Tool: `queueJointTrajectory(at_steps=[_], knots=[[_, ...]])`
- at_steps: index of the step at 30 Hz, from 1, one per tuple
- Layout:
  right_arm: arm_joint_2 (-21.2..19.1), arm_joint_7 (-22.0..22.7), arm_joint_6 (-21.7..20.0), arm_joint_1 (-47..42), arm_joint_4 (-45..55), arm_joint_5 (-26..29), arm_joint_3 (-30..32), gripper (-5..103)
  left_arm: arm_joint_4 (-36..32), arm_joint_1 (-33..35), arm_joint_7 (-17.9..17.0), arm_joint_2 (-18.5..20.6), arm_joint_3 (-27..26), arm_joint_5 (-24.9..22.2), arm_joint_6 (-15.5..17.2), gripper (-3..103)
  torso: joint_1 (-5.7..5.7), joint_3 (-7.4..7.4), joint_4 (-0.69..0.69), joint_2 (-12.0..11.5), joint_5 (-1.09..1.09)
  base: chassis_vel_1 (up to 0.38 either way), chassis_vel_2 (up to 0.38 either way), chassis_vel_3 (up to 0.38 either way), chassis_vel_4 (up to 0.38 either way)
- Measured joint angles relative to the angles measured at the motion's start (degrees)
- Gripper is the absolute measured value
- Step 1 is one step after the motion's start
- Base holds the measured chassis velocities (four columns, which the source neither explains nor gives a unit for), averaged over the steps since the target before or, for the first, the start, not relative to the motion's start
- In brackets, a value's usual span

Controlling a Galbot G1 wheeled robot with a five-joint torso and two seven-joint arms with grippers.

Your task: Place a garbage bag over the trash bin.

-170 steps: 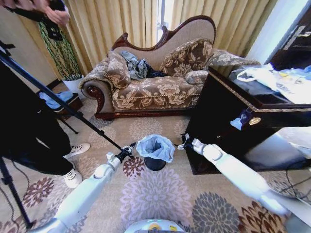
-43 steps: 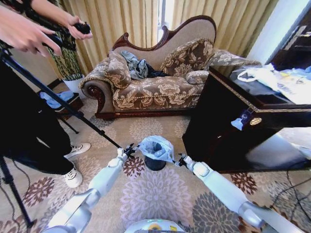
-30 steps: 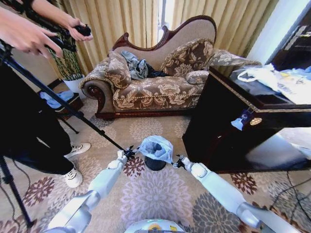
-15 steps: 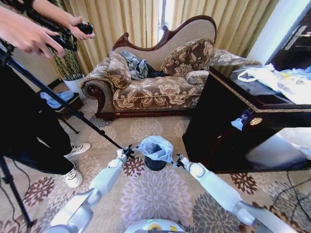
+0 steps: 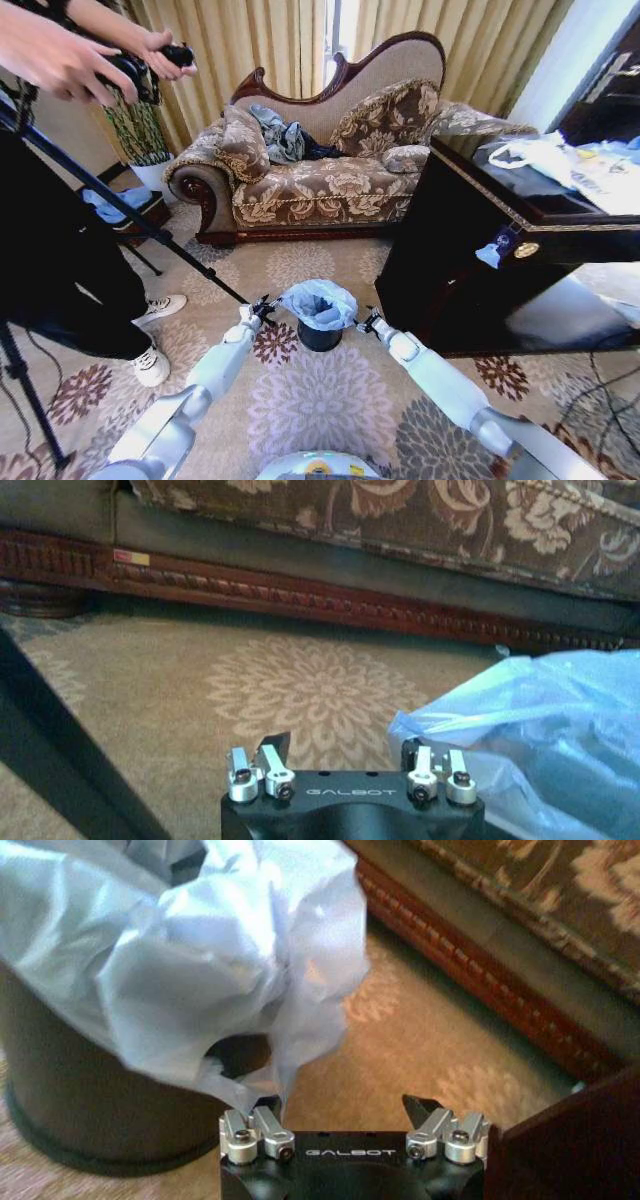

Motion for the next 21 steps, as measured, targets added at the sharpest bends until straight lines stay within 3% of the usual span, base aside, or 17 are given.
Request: queueJointTrajectory(at_steps=[8,21], knots=[[-0.7,0.8,0.2,1.3,1.6,-0.5,0.5,79,-3.5,0.8,-0.6,0.2,-0.3,-0.9,0.5,68,0.0,0.0,0.0,0.0,0.0,0.0,0.0,0.0,0.0],[1.3,2.3,1.6,4.0,-1.6,-0.6,0.9,79,-3.1,-0.8,-1.3,-0.6,-0.1,-2.4,1.4,70,0.0,0.0,0.0,0.0,0.0,0.0,0.0,0.0,0.0]])
